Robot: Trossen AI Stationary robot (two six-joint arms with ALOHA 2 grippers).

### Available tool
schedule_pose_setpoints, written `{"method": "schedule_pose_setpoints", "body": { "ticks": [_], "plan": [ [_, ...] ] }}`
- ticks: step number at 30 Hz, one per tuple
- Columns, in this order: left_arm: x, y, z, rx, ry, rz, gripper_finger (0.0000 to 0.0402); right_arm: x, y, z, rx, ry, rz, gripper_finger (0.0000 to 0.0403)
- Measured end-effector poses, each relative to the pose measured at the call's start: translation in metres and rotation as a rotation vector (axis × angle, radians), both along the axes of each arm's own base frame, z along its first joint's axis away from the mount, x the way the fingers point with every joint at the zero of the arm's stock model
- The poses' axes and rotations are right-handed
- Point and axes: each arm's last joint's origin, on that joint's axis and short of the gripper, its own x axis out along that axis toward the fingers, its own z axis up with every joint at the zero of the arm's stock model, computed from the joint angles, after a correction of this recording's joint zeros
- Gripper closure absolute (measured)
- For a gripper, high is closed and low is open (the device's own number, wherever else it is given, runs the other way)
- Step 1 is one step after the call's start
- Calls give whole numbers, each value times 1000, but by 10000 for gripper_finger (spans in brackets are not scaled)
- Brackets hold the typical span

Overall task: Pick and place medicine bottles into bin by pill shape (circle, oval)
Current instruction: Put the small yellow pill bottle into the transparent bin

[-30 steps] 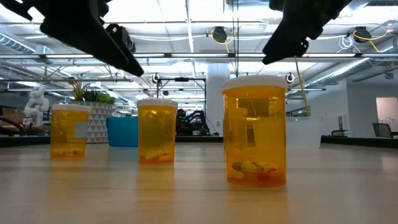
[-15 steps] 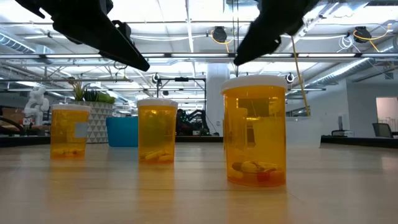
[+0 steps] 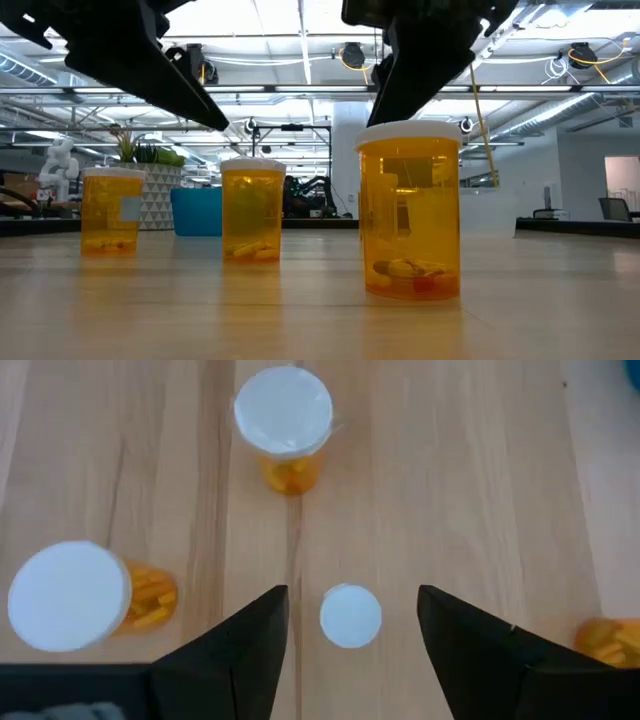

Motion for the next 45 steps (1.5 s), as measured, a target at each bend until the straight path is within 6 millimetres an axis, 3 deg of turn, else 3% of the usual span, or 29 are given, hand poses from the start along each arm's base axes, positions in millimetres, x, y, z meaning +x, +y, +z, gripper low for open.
{"method": "schedule_pose_setpoints", "body": {
  "ticks": [16, 23, 29, 45],
  "plan": [
    [-14, -14, 5, 8, 1, -78, 128, 5, -2, -1, 41, -19, -8, 183],
    [-39, -3, 14, 7, 120, -26, 128, 13, -5, -16, 50, 2, -11, 183],
    [-51, 1, 25, -33, 137, -32, 128, 13, -7, -17, 48, 16, -17, 183],
    [-54, 4, 22, 33, 153, 26, 110, 9, -8, -27, 49, 99, -8, 184]
  ]
}}
